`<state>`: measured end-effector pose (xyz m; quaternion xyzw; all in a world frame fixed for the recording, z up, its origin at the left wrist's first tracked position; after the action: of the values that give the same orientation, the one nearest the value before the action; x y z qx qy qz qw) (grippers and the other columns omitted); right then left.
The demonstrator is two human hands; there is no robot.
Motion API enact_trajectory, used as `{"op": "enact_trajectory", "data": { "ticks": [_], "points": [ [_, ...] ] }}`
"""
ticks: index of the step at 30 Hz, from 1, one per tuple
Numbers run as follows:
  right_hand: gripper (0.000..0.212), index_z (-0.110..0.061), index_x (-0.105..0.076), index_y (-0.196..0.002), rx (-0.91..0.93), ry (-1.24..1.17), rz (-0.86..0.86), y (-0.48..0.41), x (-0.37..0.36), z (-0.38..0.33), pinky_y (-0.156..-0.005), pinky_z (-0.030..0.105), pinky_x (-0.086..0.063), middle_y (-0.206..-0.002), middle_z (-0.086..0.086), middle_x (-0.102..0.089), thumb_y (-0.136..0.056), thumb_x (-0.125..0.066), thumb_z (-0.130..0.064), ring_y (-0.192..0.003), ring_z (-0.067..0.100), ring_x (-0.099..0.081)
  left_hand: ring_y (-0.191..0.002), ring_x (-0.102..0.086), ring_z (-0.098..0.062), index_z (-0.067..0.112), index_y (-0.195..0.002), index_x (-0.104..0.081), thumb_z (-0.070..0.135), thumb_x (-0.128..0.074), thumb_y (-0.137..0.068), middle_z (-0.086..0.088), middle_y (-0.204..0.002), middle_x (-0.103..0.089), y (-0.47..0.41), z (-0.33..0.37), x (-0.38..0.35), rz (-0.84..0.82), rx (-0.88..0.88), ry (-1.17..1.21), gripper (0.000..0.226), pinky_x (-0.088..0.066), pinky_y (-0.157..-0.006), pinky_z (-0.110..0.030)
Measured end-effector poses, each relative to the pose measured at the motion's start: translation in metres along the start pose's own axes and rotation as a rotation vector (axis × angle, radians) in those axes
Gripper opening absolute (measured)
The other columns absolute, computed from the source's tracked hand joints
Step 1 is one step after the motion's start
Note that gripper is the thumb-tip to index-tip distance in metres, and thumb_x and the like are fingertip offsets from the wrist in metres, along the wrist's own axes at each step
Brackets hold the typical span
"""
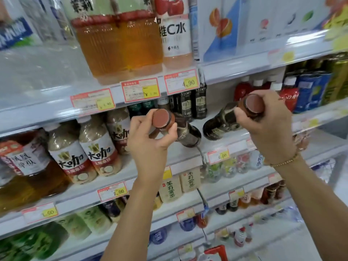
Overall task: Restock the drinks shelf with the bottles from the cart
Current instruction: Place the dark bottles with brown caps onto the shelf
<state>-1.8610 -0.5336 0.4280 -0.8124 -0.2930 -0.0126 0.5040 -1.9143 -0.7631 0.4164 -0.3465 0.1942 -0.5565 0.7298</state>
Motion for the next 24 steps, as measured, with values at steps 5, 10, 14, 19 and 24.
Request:
{"op": "enact_trajectory", "data": {
  "ticks": [5,10,14,19,24],
  "points": [
    [0.033,-0.008,-0.059,-0.095,0.009,-0.007,-0.175,-0.044,-0.017,0.013,-0.068,0.015,-0.030,-0.088,-0.002,-0.051,-0.076,-0.074,-0.031,-0.080,0.011,-0.046,-0.077,-0.045,0.009,0.011,-0.100,-0.068,0.016,-0.075,-0.075,-0.003,-0.087,-0.047,-0.023,-0.003,-0.049,-0.109,-0.012,-0.074,0.026,-0.033,-0.071,-0.003],
    [0.044,-0.010,-0.064,-0.098,-0.024,-0.069,-0.281,-0.064,-0.044,0.034,-0.075,0.014,-0.034,-0.094,0.002,-0.062,-0.068,-0.069,-0.042,-0.089,0.014,-0.054,-0.087,-0.056,-0.007,0.016,-0.094,-0.069,0.022,-0.072,-0.075,0.004,-0.090,-0.063,-0.039,-0.003,-0.085,-0.159,0.083,0.082,0.020,-0.042,-0.079,-0.009],
    [0.041,-0.012,-0.065,-0.104,-0.112,-0.170,-0.219,-0.062,-0.062,0.044,-0.091,0.025,-0.042,-0.109,0.007,-0.061,-0.073,-0.072,-0.038,-0.107,0.018,-0.054,-0.072,-0.060,-0.003,0.014,-0.090,-0.062,0.013,-0.069,-0.083,0.001,-0.080,-0.066,-0.038,-0.016,-0.111,-0.214,0.190,0.199,0.010,-0.044,-0.069,-0.012],
    [0.038,-0.023,-0.050,-0.102,-0.297,-0.412,-0.256,-0.042,-0.093,0.061,-0.085,0.030,-0.047,-0.102,0.003,-0.062,-0.076,-0.074,-0.033,-0.101,0.020,-0.057,-0.091,-0.062,0.004,0.021,-0.117,-0.051,0.019,-0.078,-0.073,0.014,-0.102,-0.064,-0.023,-0.050,-0.133,-0.314,0.317,0.189,0.052,-0.048,-0.076,-0.007],
    [0.042,-0.019,-0.048,-0.106,-0.398,-0.412,-0.402,-0.022,-0.113,0.086,-0.070,0.013,-0.045,-0.101,-0.002,-0.062,-0.076,-0.076,-0.025,-0.097,0.015,-0.061,-0.100,-0.059,-0.017,0.021,-0.111,-0.057,0.039,-0.082,-0.064,-0.004,-0.108,-0.060,-0.005,-0.090,-0.139,-0.361,0.413,-0.120,0.055,-0.050,-0.083,-0.029]
  ]
}}
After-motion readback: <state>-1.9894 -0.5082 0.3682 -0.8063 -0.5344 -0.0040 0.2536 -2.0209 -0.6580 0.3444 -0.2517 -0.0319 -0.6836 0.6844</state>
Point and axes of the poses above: each hand's wrist, its own y-axis away from the middle knuckle, its own x-axis out of the back of the hand, z = x × y, the point moved 3 cm from there along -y, towards the middle knuckle
